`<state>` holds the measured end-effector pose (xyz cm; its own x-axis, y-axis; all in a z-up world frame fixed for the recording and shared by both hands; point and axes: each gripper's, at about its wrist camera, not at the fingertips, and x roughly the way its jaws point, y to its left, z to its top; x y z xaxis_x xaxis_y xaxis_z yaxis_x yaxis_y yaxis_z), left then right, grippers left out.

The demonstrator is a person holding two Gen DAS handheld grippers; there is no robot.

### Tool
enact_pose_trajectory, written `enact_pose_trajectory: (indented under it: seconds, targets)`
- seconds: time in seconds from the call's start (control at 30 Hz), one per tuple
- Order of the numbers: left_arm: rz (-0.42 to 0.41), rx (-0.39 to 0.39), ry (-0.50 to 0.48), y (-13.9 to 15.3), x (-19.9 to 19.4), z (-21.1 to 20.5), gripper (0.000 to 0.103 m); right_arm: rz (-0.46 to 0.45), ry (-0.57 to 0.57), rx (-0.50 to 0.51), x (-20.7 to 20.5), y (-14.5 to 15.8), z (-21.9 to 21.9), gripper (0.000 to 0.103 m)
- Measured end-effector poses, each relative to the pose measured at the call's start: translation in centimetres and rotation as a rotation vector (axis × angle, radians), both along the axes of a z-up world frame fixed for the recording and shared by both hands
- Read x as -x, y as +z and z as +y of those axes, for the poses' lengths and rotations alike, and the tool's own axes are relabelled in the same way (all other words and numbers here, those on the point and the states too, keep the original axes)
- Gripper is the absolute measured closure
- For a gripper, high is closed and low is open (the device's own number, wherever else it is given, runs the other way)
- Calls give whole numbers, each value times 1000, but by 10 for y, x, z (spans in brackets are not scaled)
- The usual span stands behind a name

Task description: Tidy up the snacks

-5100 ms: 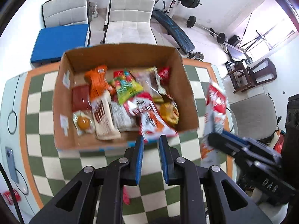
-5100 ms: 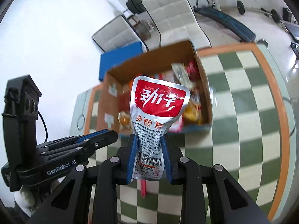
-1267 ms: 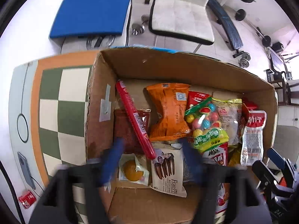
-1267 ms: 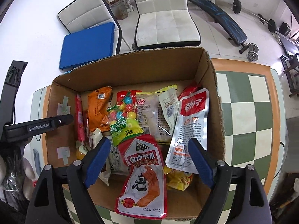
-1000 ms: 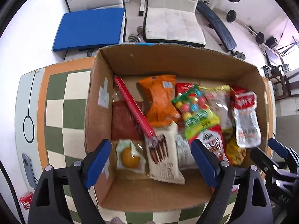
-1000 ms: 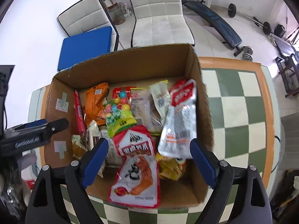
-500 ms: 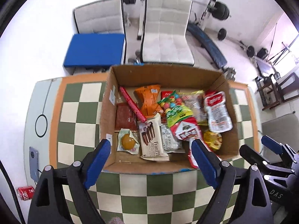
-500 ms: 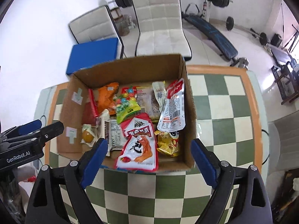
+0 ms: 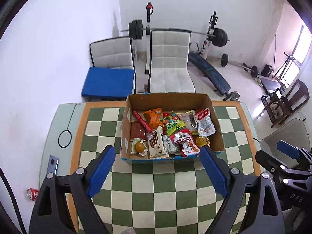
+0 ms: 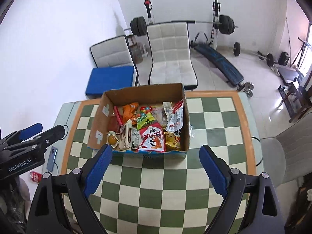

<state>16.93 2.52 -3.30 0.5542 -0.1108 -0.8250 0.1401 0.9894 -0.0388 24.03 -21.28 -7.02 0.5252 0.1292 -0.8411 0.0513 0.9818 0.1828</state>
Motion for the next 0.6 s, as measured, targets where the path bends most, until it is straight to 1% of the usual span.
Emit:
enact_pose_trajectory:
  seconds: [0.13, 0.27, 0.43, 0.6]
  targets:
    - [-31, 3, 0, 16, 25, 4, 15, -46, -1, -7, 34, 27, 3, 9]
    - [-50, -5, 4, 29, 45, 7, 15, -82, 4, -5, 63, 48, 9, 9]
    - [-81, -1, 3, 45, 71, 8, 15, -112, 15, 4, 93, 68, 15, 9]
    - [-97, -1, 9, 52, 84, 6, 15, -117, 25, 6, 109, 76, 18, 9]
